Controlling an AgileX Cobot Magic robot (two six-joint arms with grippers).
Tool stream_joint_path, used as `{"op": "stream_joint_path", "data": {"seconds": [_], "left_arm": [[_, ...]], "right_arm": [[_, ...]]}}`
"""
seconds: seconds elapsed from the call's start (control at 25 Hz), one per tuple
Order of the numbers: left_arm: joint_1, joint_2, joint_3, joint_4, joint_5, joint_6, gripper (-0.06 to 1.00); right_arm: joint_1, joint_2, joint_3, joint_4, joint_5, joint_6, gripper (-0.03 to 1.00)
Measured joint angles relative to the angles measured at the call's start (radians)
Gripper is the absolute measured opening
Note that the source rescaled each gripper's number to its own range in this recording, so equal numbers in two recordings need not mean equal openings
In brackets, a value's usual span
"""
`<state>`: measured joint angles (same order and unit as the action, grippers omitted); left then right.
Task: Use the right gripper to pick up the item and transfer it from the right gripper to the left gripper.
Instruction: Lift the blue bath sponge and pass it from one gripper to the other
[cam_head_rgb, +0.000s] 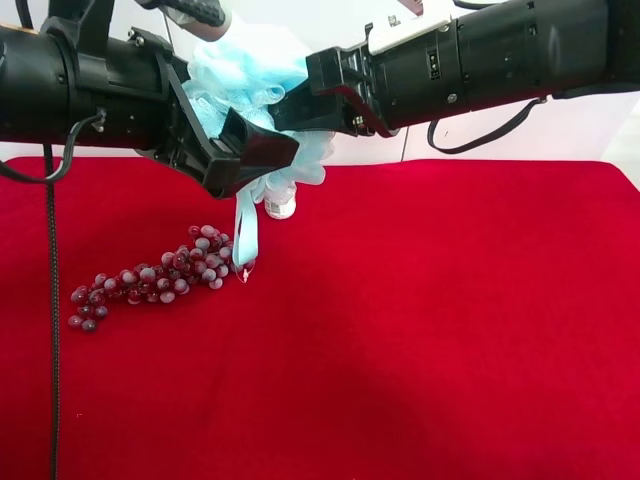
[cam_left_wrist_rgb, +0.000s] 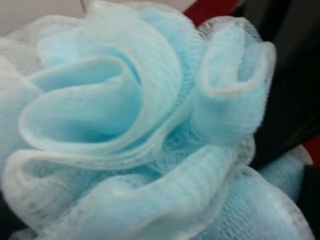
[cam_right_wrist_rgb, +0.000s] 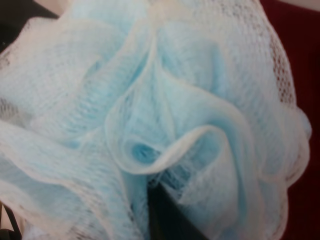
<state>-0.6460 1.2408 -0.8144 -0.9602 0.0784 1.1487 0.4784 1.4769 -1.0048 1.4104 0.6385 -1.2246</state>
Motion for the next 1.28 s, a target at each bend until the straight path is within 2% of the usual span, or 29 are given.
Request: {"op": "stream_joint_path", "data": {"seconds": [0.12, 0.2, 0.24, 0.36, 0.48, 0.56, 0.6, 0.92, 1.0, 1.04, 1.12, 1.24, 1.28], "left_arm": [[0.000, 0.001, 0.000, 0.000, -0.010, 0.000, 1.00], [0.000, 0.001, 0.000, 0.000, -0.014, 0.000, 0.94], [0.000, 0.001, 0.000, 0.000, -0.013, 0.000, 0.88], [-0.002, 0.001, 0.000, 0.000, -0.007, 0.000, 0.60], [-0.004, 0.001, 0.000, 0.000, -0.006, 0.000, 0.26], [-0.004, 0.001, 0.000, 0.000, -0.014, 0.000, 0.09], [-0.004, 0.001, 0.000, 0.000, -0.016, 0.000, 0.05], [-0.004, 0.001, 0.000, 0.000, -0.024, 0.000, 0.03], [-0.004, 0.001, 0.000, 0.000, -0.024, 0.000, 0.03], [-0.004, 0.001, 0.000, 0.000, -0.024, 0.000, 0.03], [-0.004, 0.001, 0.000, 0.000, -0.024, 0.000, 0.03], [-0.004, 0.001, 0.000, 0.000, -0.022, 0.000, 0.02], [-0.004, 0.001, 0.000, 0.000, -0.020, 0.000, 0.02]], "right_arm": [[0.000, 0.000, 0.000, 0.000, 0.000, 0.000, 0.00], [0.000, 0.000, 0.000, 0.001, -0.001, 0.000, 0.00], [0.000, 0.000, 0.000, 0.002, -0.002, 0.001, 0.00], [0.000, 0.000, -0.002, 0.003, -0.019, 0.004, 0.00], [-0.001, 0.000, -0.002, 0.002, -0.029, 0.007, 0.00], [-0.003, 0.000, -0.002, 0.000, -0.034, 0.007, 0.00], [-0.003, 0.000, -0.002, 0.000, -0.036, 0.007, 0.00], [-0.003, 0.000, -0.002, 0.000, -0.037, 0.007, 0.02], [-0.003, 0.000, -0.002, -0.002, -0.036, 0.007, 0.09], [-0.003, 0.000, -0.002, -0.005, -0.033, 0.007, 0.17], [-0.003, 0.000, -0.002, -0.006, -0.019, 0.007, 0.40], [-0.003, 0.000, -0.002, -0.013, 0.012, 0.011, 0.82], [-0.003, -0.001, -0.002, -0.027, 0.025, 0.016, 0.88]]}}
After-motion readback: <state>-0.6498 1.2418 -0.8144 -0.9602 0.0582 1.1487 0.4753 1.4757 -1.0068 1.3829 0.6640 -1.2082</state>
